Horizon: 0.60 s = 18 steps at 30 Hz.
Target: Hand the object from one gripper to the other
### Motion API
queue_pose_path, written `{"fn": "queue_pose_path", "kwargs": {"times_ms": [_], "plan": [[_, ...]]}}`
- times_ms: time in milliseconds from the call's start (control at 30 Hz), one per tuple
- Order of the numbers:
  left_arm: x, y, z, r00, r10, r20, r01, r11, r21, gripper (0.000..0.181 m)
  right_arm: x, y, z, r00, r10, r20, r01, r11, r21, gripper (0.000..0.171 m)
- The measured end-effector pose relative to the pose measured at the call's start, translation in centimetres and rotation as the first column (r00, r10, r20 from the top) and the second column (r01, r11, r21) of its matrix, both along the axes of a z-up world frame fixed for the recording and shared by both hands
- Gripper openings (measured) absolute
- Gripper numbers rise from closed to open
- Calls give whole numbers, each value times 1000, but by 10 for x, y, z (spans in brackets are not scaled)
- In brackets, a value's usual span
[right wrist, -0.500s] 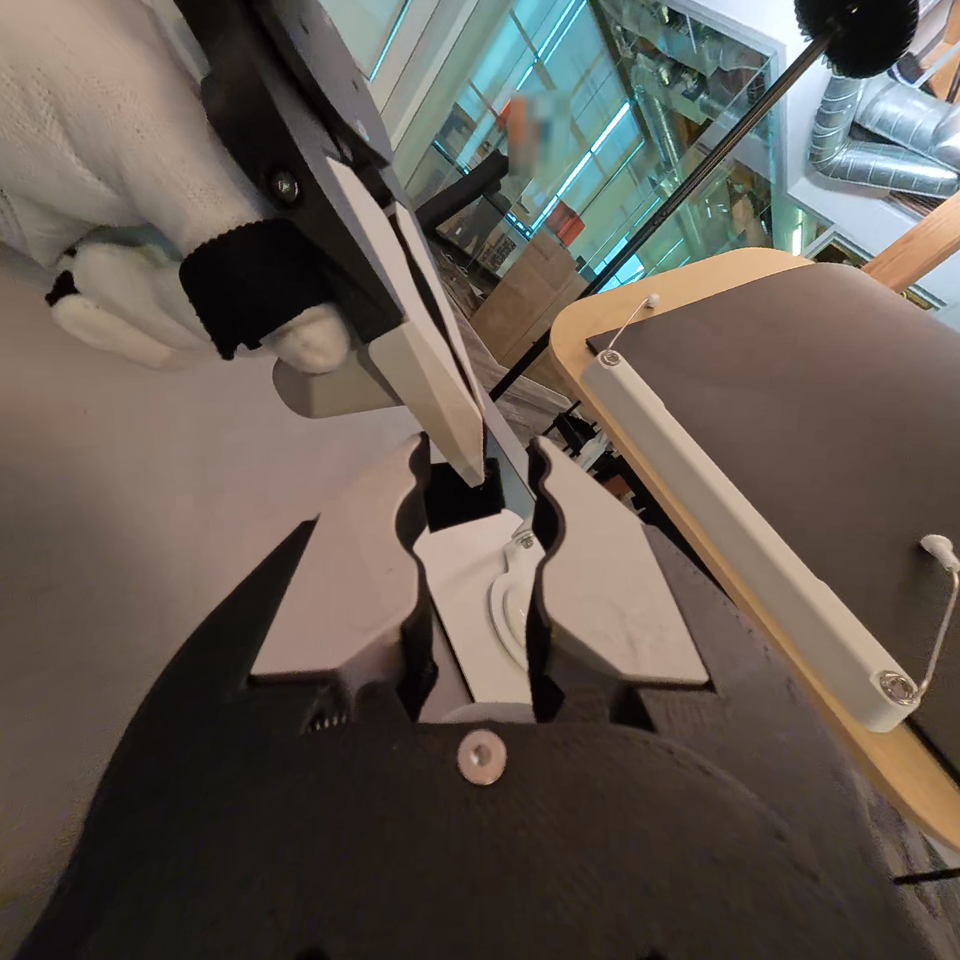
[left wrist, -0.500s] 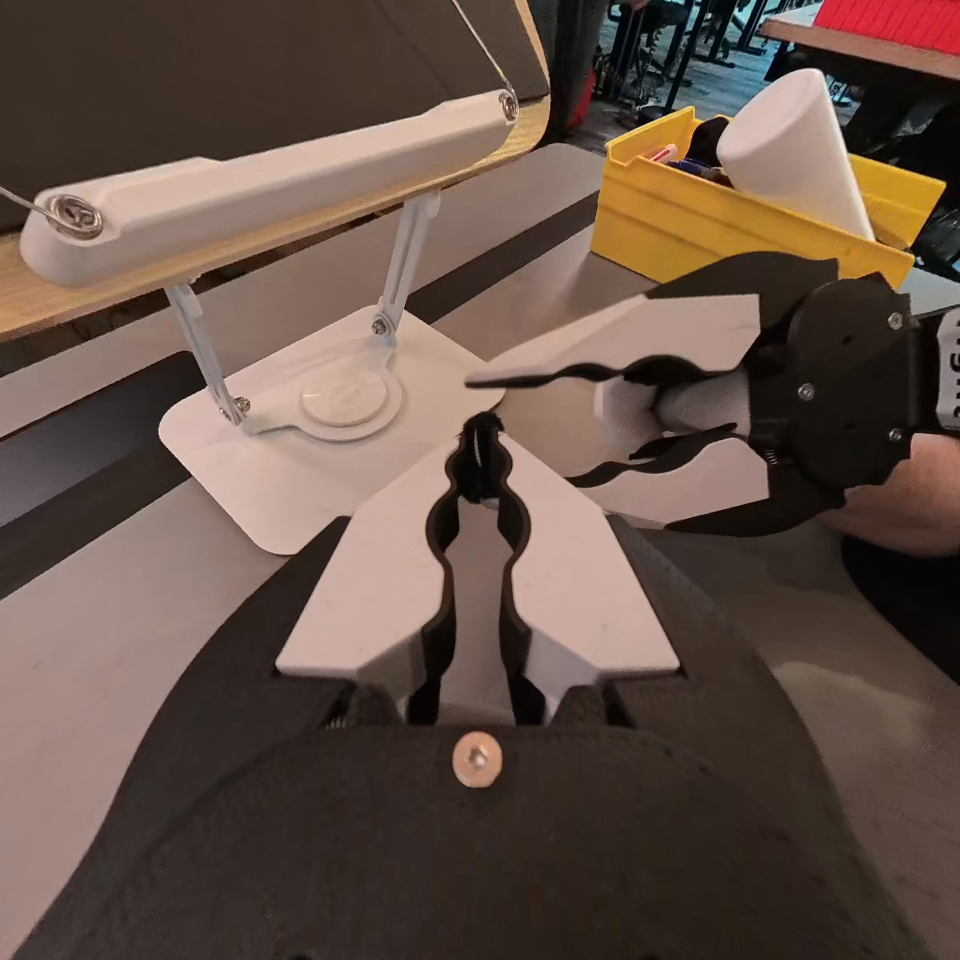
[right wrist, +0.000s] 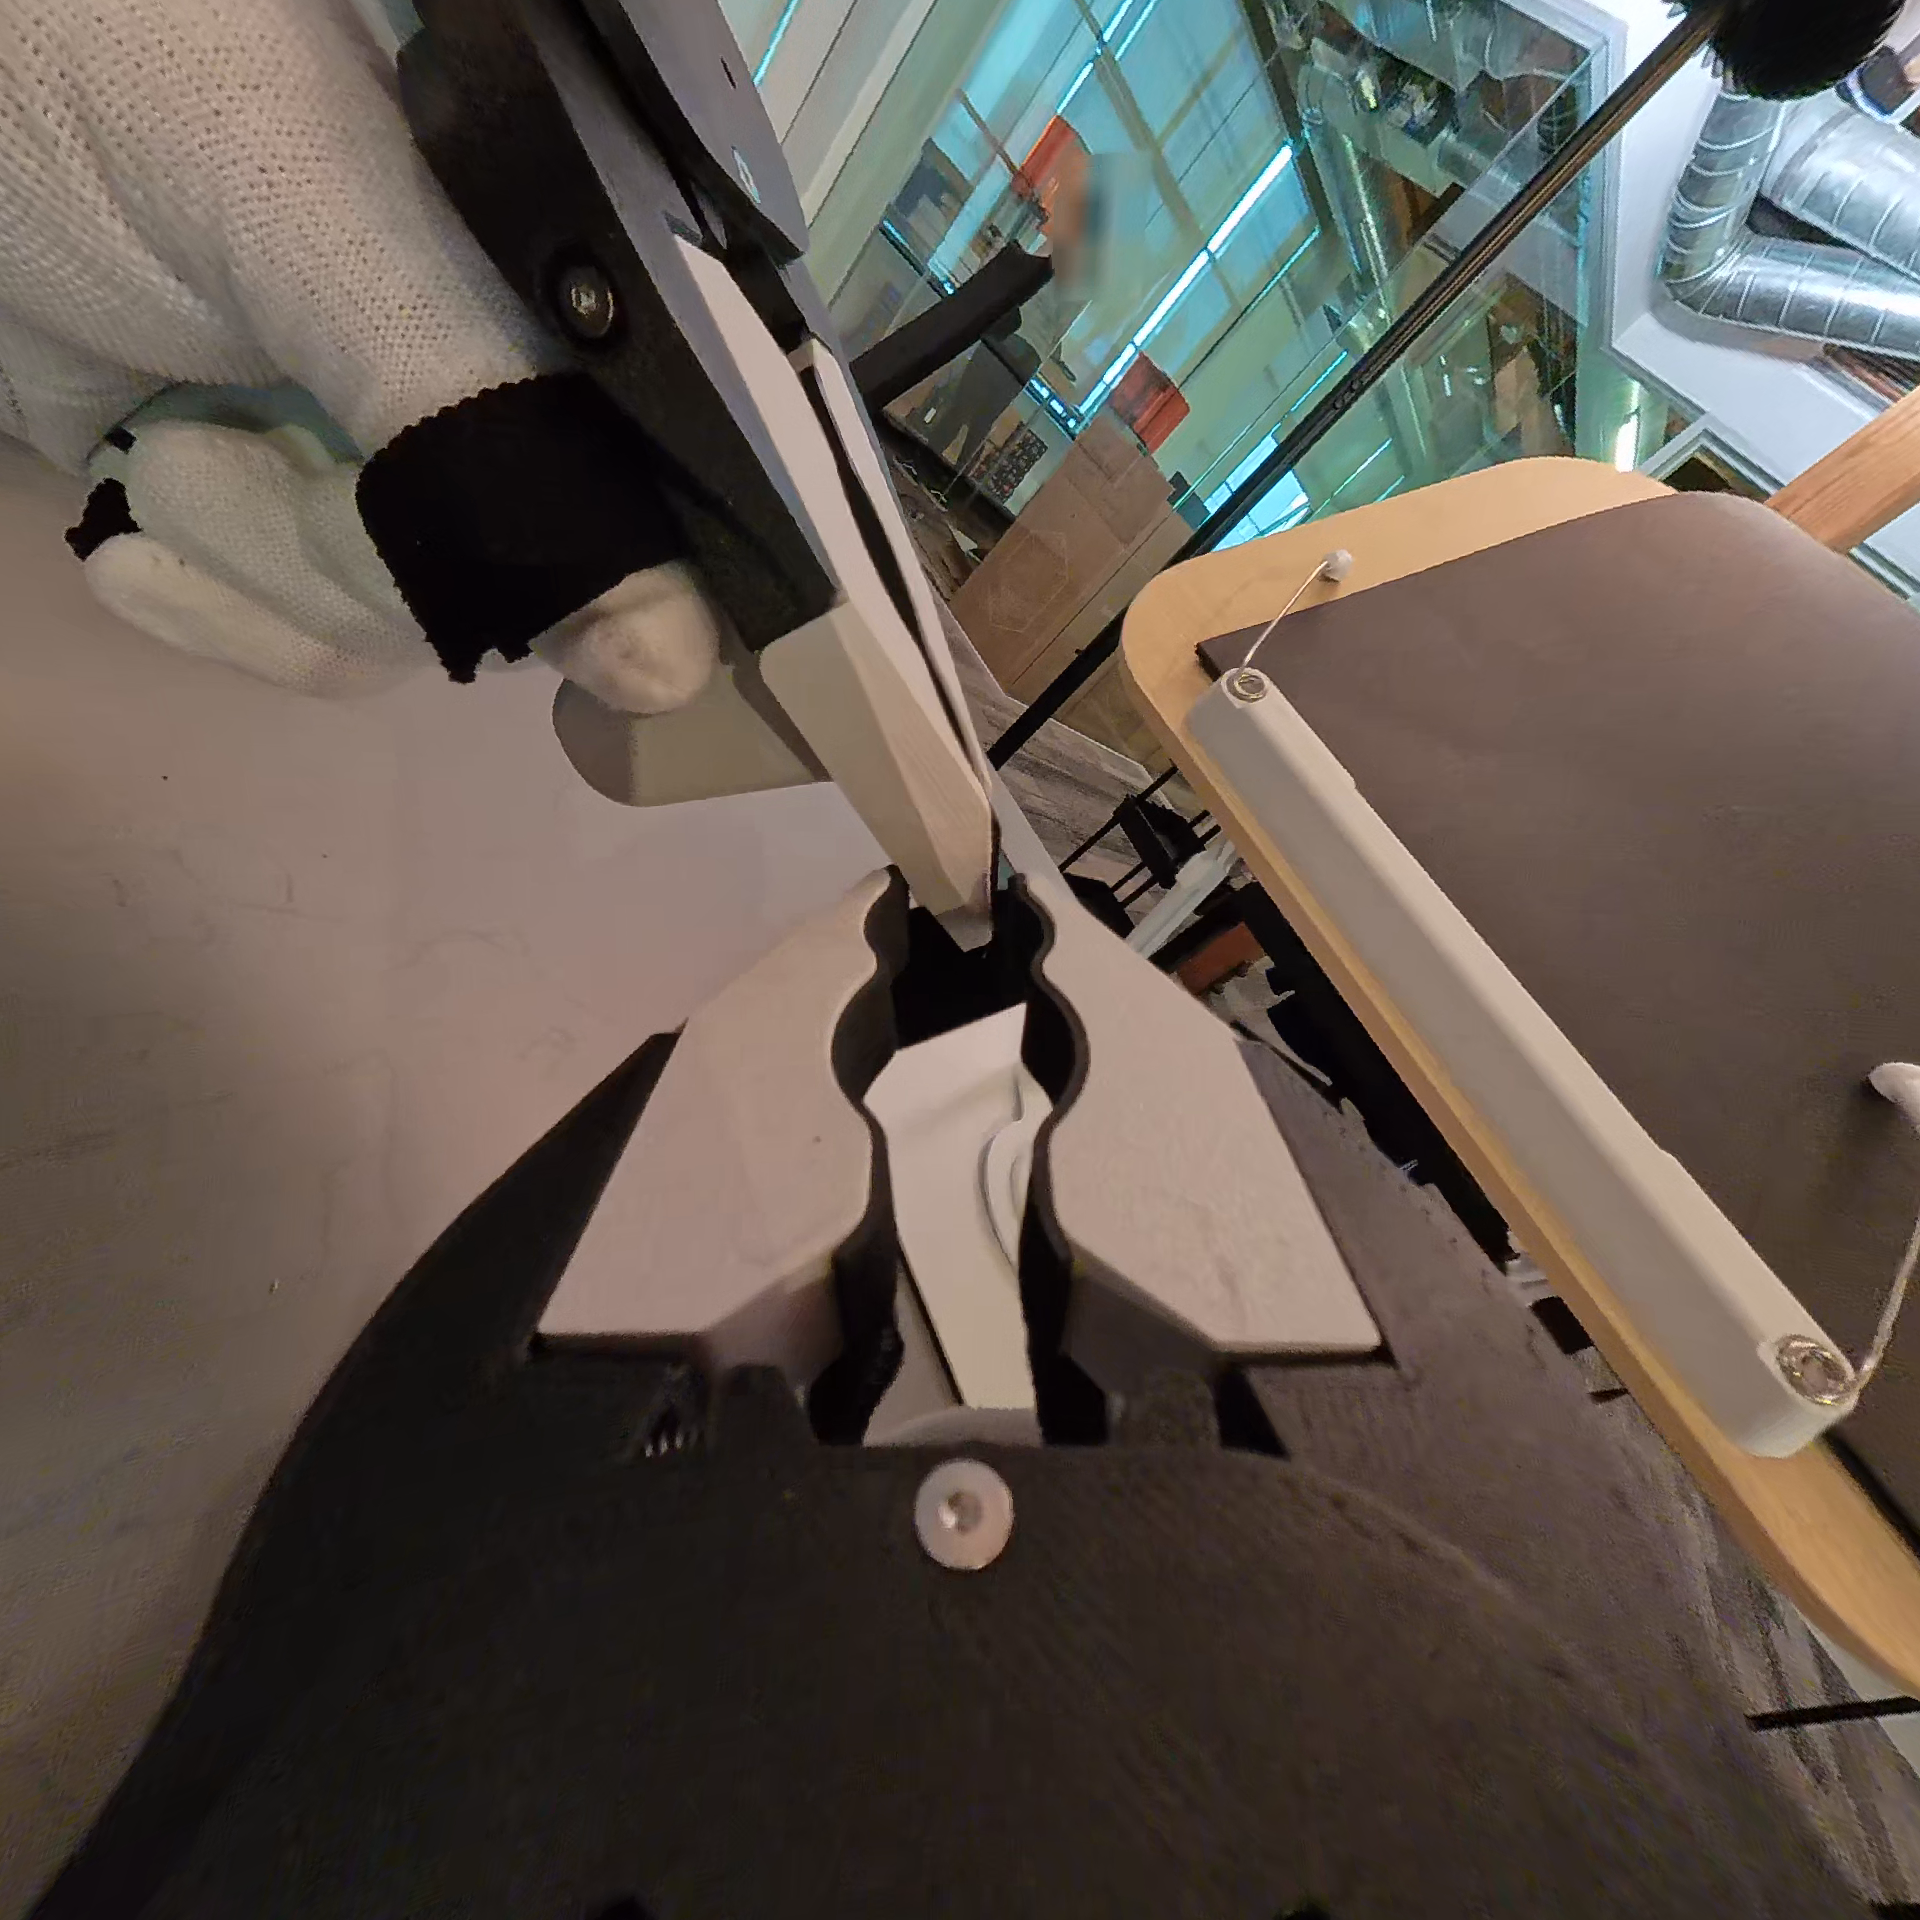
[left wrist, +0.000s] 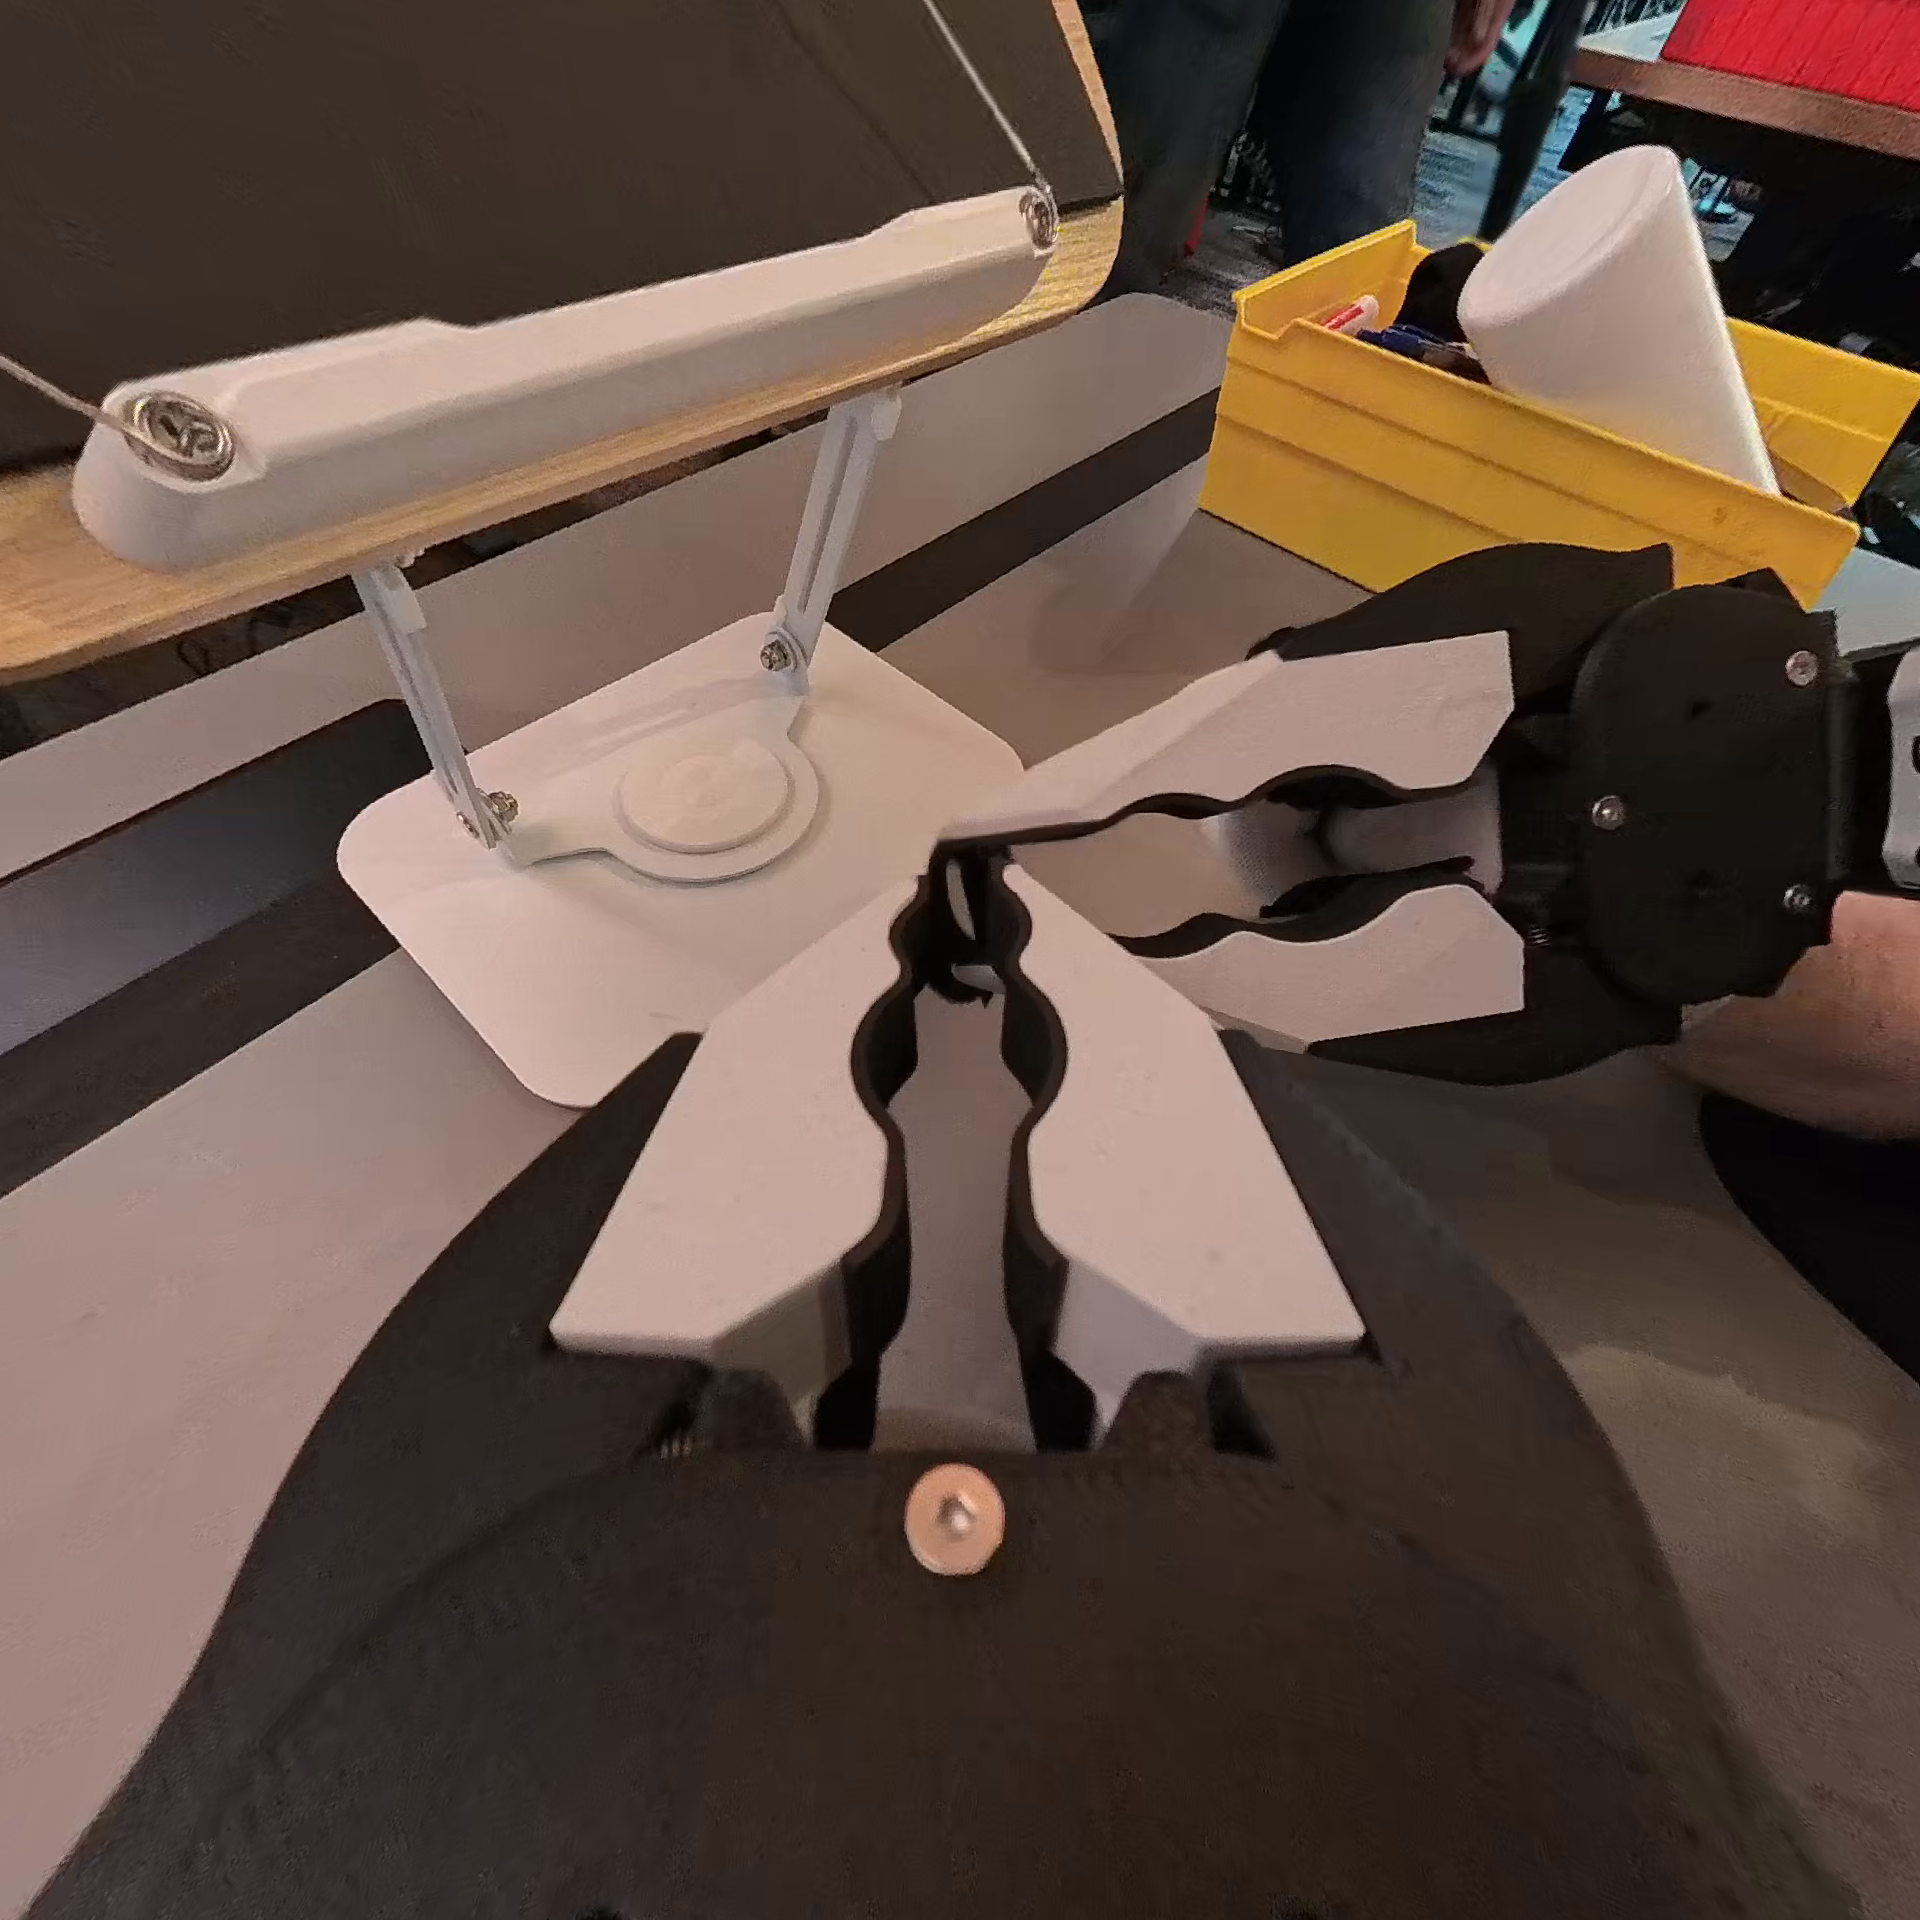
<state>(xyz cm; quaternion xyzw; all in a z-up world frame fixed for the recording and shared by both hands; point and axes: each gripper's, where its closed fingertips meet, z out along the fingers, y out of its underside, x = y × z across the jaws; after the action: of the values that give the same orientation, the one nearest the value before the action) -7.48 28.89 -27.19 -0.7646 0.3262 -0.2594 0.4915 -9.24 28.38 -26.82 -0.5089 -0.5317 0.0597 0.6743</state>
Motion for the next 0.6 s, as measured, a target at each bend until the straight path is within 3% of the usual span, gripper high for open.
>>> {"fn": "queue_pose_path", "kwargs": {"times_ms": [133, 333, 600], "plan": [[-3, 1, -2, 999, 15, -45, -14, 1000, 23, 6, 4, 5, 3, 999, -30, -10, 30, 999, 9, 40], [-3, -1, -5, 996, 6, -85, -4, 1000, 23, 5, -2, 3, -11, 998, -8, 65, 8, 1000, 4, 31], [-8, -1, -7, 986, 11, -165, -5, 999, 38, 5, -4, 4, -22, 985, -32, 171, 23, 998, 56, 37]]}}
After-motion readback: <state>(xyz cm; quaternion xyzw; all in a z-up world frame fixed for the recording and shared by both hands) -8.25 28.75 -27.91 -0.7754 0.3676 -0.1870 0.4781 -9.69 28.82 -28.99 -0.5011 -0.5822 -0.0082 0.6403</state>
